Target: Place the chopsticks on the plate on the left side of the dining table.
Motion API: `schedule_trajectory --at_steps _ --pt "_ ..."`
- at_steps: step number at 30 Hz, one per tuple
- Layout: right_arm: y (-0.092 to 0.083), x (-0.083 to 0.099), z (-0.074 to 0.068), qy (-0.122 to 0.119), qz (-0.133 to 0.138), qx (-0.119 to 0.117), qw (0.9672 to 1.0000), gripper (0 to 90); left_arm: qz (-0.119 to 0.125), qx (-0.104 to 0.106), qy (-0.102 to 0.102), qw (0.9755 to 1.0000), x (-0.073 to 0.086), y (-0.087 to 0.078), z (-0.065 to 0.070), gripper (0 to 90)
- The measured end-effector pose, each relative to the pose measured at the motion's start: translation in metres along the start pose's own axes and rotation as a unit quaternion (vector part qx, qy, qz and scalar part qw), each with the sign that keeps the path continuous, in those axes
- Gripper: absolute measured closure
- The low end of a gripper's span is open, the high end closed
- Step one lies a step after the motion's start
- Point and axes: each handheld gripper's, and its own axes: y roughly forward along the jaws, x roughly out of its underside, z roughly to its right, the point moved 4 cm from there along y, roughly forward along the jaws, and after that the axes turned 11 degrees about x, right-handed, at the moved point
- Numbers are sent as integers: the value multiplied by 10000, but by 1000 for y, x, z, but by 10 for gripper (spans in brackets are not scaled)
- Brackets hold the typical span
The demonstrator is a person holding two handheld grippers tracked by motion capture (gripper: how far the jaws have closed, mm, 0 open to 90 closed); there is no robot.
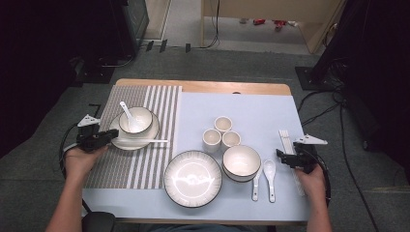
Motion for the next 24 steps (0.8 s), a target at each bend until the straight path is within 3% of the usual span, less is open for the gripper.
schedule_trajectory --at_steps 9,19,24 --pt "0 0 0 -2 0 0 10000 184 19 105 -9 9999 -1 -6 6 794" --pt "0 0 0 2 -2 -1 10000 184 -36 351 174 9992 -2 -13 20 603" --pt "0 0 0 3 -3 -2 10000 184 -75 478 168 9987 -2 -14 25 523"
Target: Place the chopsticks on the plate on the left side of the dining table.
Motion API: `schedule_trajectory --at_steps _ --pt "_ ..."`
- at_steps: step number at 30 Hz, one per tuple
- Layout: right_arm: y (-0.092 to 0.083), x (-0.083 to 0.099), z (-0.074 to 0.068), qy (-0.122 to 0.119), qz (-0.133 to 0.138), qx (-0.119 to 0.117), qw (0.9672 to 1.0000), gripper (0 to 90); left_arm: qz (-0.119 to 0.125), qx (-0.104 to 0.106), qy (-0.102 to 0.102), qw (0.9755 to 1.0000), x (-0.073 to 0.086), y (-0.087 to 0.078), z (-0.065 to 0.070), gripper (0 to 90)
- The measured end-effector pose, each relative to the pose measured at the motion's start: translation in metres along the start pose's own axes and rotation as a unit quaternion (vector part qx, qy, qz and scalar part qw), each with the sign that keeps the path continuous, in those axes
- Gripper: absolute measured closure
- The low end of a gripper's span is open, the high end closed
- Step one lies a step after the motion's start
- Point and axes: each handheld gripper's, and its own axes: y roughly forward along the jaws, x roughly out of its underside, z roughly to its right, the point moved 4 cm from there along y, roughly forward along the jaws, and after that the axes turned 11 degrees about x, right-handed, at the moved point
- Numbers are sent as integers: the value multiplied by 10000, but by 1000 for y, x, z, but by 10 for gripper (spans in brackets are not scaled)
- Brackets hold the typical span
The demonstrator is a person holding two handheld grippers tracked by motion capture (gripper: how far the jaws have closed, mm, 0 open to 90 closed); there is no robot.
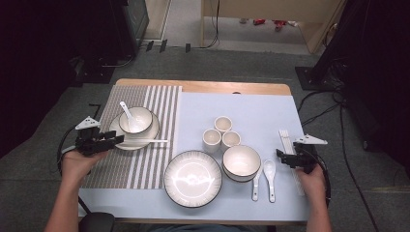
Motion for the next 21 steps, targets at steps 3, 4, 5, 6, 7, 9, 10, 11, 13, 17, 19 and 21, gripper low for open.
schedule_trajectory --at_steps 3,4,5,6,7,9,10,11,13,17,19,21 --pt "0 0 0 -3 2 -1 10000 184 11 29 15 10000 -1 -2 3 492" --pt "0 0 0 1 1 -1 10000 184 19 41 37 10000 -2 -2 4 485" --pt "0 0 0 1 1 -1 10000 184 19 41 37 10000 -2 -2 4 479" --pt "0 0 0 -2 2 -1 10000 184 42 57 90 9999 -3 -4 7 474" --pt "0 0 0 1 1 -1 10000 184 52 50 134 9999 -4 -4 9 472" --pt "0 0 0 1 0 0 10000 184 62 65 202 9998 -5 -5 11 469" --pt "0 0 0 1 0 0 10000 184 83 96 192 9997 -6 -6 13 464" --pt "0 0 0 0 0 1 10000 184 110 132 167 9997 -7 -6 14 454" --pt "0 0 0 0 0 1 10000 184 151 165 168 9996 -9 -7 16 439" --pt "0 0 0 0 1 2 10000 184 113 273 147 9995 -11 -6 21 405" --pt "0 0 0 1 0 1 10000 184 95 330 183 9992 -13 -5 25 397" --pt "0 0 0 0 0 1 10000 184 109 364 227 9990 -14 -4 28 384"
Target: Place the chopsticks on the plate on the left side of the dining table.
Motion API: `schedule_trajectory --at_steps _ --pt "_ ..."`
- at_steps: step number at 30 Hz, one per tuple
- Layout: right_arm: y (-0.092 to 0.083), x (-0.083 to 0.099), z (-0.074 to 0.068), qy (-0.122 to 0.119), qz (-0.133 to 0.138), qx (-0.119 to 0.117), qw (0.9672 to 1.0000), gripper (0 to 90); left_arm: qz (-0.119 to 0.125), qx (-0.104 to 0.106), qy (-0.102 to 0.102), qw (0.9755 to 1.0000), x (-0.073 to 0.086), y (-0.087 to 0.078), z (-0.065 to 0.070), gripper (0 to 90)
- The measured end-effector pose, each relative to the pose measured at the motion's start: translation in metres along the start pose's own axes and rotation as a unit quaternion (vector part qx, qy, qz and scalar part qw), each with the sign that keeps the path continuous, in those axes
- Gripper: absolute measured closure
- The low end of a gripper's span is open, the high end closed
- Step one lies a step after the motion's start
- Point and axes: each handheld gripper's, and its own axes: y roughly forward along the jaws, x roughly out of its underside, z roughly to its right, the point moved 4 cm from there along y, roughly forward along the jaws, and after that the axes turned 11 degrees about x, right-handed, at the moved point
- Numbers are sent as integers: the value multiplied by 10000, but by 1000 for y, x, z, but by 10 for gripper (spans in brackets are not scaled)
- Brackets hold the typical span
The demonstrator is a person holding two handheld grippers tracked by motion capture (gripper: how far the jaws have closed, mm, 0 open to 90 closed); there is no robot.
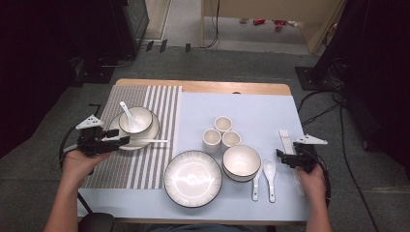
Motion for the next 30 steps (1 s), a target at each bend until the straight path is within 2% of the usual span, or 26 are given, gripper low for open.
schedule_trajectory --at_steps 11,30 --pt "0 0 0 -2 2 -2 10000 184 -14 190 95 9998 -6 6 11 352" --pt "0 0 0 4 0 -3 10000 184 -103 374 347 9986 -17 22 29 325"
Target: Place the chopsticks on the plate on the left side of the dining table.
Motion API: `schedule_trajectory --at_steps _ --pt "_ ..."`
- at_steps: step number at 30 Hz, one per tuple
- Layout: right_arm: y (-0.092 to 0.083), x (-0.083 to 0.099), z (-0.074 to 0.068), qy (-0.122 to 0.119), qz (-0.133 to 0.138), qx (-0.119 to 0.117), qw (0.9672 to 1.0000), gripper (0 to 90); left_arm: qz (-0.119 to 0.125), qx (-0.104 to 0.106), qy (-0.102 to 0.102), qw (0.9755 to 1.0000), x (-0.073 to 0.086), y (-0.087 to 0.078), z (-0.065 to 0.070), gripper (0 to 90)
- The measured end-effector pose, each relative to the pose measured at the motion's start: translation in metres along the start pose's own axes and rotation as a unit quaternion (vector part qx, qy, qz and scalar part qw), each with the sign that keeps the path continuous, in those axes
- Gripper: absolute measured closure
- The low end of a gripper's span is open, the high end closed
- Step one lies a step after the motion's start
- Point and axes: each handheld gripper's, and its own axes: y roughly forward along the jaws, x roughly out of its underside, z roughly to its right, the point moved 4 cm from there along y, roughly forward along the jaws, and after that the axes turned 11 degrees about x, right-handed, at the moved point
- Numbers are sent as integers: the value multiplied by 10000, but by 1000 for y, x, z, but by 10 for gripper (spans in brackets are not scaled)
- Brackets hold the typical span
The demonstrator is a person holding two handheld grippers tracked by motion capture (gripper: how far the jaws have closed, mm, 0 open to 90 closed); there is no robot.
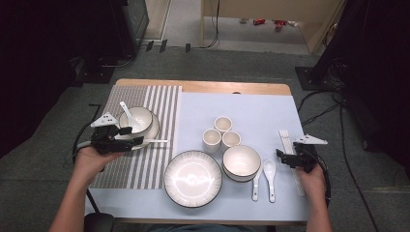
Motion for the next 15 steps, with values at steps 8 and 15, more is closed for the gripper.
schedule_trajectory --at_steps 8,15 --pt "0 0 0 0 1 -5 10000 184 -116 106 109 9998 -5 11 5 327" --pt "0 0 0 -6 6 1 10000 184 -154 145 185 9996 -9 19 8 327"
